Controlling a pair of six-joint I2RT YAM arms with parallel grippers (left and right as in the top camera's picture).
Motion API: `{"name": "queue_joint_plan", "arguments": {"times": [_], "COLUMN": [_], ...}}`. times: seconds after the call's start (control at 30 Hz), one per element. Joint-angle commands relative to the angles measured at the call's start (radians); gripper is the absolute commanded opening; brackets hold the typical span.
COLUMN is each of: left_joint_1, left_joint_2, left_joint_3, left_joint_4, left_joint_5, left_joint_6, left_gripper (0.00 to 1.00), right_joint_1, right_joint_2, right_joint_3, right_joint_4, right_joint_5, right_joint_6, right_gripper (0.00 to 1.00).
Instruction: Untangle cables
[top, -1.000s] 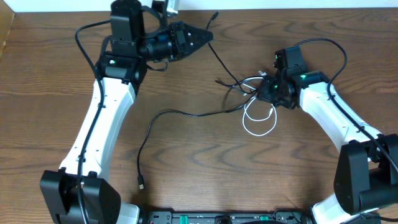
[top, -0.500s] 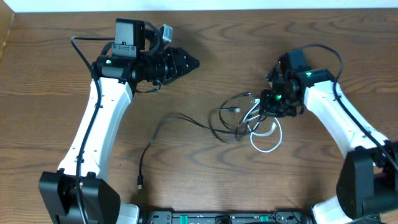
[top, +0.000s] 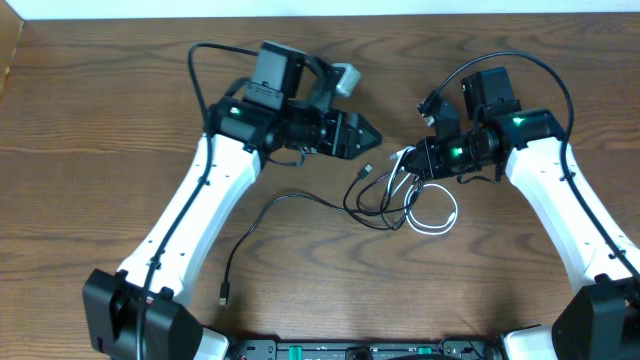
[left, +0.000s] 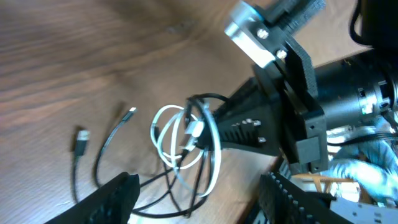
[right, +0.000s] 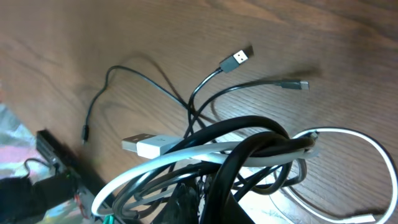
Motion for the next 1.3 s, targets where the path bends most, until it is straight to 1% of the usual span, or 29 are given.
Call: {"name": "queue_joint_plan", "arguments": {"times": [0.0, 0.1, 0.23, 0.3, 0.43, 0.53, 0.7, 0.77, 0.8, 0.87, 0.93, 0.97, 1.0, 1.07, 1.1, 1.17, 1.27], "left_joint_1": [-0.007, -0.01, -0.029, -0.05, -0.085, -0.107, -0.157, -0.171, -0.173, -0.173, -0.17, -0.165, -0.158, -0.142, -0.127, -0.102, -0.068], "left_joint_2": [0.057, 0.116, 0.182, 0.203, 0.216, 0.219, 0.219, 0.219, 0.219, 0.219, 0.219, 0.219, 0.219, 0.219, 0.219, 0.219, 0.219], "left_joint_3": [0.006, 0.006, 0.006, 0.006, 0.006, 0.006, -0.001, -0.001, -0.002, -0.003, -0.003, -0.003, -0.003, -0.003, -0.003, -0.003, -0.003], "left_joint_4": [0.01, 0.05, 0.086, 0.131, 0.194, 0.2, 0.175, 0.164, 0.159, 0.156, 0.156, 0.156, 0.156, 0.156, 0.156, 0.156, 0.156], "left_joint_5": [0.034, 0.2, 0.241, 0.296, 0.307, 0.26, 0.014, -0.073, -0.103, -0.117, -0.145, -0.163, -0.172, -0.172, -0.172, -0.172, -0.168], "left_joint_6": [0.03, 0.103, 0.108, 0.108, 0.108, 0.107, 0.087, 0.069, 0.069, 0.069, 0.069, 0.069, 0.065, 0.062, 0.061, 0.037, 0.003], "left_gripper": [0.6, 0.6, 0.6, 0.6, 0.59, 0.53, 0.49, 0.43, 0.41, 0.39, 0.3, 0.22, 0.08, 0.07, 0.08, 0.08, 0.07], "right_joint_1": [-0.033, -0.06, -0.068, -0.068, -0.069, -0.069, -0.071, -0.071, -0.071, -0.071, -0.079, -0.086, -0.103, -0.131, -0.152, -0.171, -0.171], "right_joint_2": [-0.011, -0.011, -0.011, -0.011, -0.011, -0.011, -0.011, -0.011, -0.011, -0.011, -0.011, -0.011, -0.011, -0.011, -0.011, -0.011, -0.011], "right_joint_3": [0.021, 0.021, 0.021, 0.021, 0.021, 0.021, 0.021, 0.021, 0.021, 0.021, 0.021, 0.021, 0.021, 0.021, 0.021, 0.019, 0.01], "right_joint_4": [0.0, 0.005, 0.006, 0.006, 0.007, 0.007, 0.01, 0.01, 0.01, 0.01, 0.009, 0.008, 0.005, 0.006, 0.005, -0.002, -0.01], "right_joint_5": [-0.07, -0.074, -0.083, -0.083, -0.083, -0.083, -0.083, -0.083, -0.083, -0.079, -0.052, -0.04, -0.02, 0.006, 0.08, 0.319, 0.568], "right_joint_6": [-0.051, -0.051, -0.052, -0.052, -0.052, -0.052, -0.051, -0.051, -0.051, -0.051, -0.047, -0.039, -0.016, 0.013, 0.069, 0.202, 0.311], "right_gripper": [0.01, 0.01, 0.01, 0.01, 0.01, 0.01, 0.01, 0.01, 0.01, 0.01, 0.01, 0.01, 0.01, 0.01, 0.01, 0.01, 0.01]}}
